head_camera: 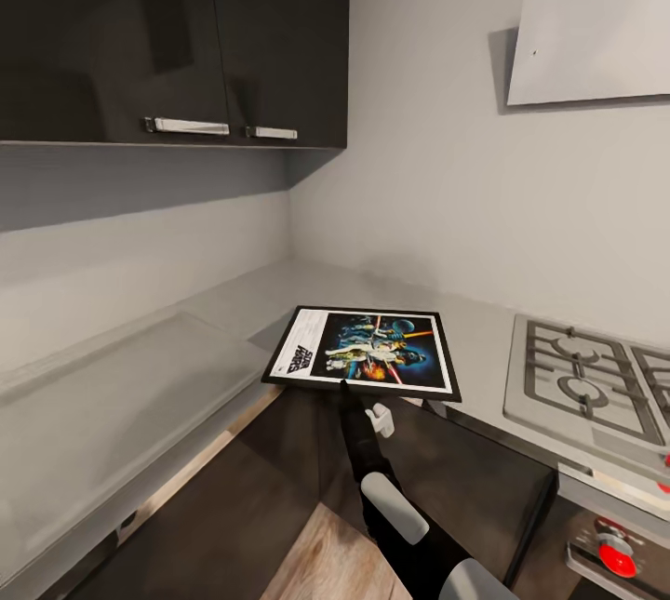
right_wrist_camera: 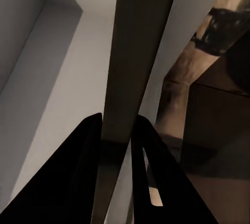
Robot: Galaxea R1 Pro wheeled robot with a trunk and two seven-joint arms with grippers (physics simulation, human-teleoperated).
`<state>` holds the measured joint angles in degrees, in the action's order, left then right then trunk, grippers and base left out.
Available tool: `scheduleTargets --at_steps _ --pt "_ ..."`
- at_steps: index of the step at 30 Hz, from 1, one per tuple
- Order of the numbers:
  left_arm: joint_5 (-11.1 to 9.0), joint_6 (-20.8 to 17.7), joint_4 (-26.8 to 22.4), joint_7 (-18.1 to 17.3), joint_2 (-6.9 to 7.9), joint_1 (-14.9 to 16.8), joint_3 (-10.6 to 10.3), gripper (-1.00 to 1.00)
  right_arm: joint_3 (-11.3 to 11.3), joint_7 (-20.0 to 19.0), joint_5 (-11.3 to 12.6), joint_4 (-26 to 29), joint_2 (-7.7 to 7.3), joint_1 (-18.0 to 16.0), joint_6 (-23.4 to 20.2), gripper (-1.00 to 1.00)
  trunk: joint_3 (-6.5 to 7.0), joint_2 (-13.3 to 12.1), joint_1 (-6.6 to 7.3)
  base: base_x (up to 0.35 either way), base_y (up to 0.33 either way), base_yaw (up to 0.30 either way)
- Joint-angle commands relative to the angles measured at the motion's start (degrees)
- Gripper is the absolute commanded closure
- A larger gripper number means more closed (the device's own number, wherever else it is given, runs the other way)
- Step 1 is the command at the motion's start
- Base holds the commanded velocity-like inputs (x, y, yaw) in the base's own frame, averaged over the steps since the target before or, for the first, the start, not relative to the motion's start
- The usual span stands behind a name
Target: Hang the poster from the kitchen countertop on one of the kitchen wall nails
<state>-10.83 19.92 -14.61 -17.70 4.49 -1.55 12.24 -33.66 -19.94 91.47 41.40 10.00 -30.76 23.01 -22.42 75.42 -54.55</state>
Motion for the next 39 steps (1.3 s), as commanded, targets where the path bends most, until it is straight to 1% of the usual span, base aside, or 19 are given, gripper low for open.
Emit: scheduleTargets --at_steps 1,3,15,39 --pt "-0.60 -0.15 -0.07 -0.55 0.00 -0.03 0.15 -1.00 -0.26 -0.53 0.64 -0.08 0.00 -0.09 0.28 1.00 -0.05 0.03 0.00 0.000 0.000 0.000" --pt "-0.60 -0.15 -0.07 -0.57 0.00 -0.03 0.15 -1.00 -0.28 -0.53 0.59 0.16 0.00 -0.09 0.28 1.00 -0.05 0.03 0.00 0.000 0.000 0.000" --pt "-0.60 -0.20 -0.07 -0.58 0.00 -0.03 0.15 -1.00 -0.35 -0.54 0.48 0.69 0.00 -0.09 0.28 1.00 2.10 -4.78 2.63 0.000 0.000 0.000" --pt "-0.60 -0.15 -0.07 -0.58 0.00 -0.03 0.24 -1.00 -0.38 -0.70 0.31 0.71 0.00 -0.09 0.28 1.00 2.10 -4.78 2.63 -0.008 0.000 0.000"
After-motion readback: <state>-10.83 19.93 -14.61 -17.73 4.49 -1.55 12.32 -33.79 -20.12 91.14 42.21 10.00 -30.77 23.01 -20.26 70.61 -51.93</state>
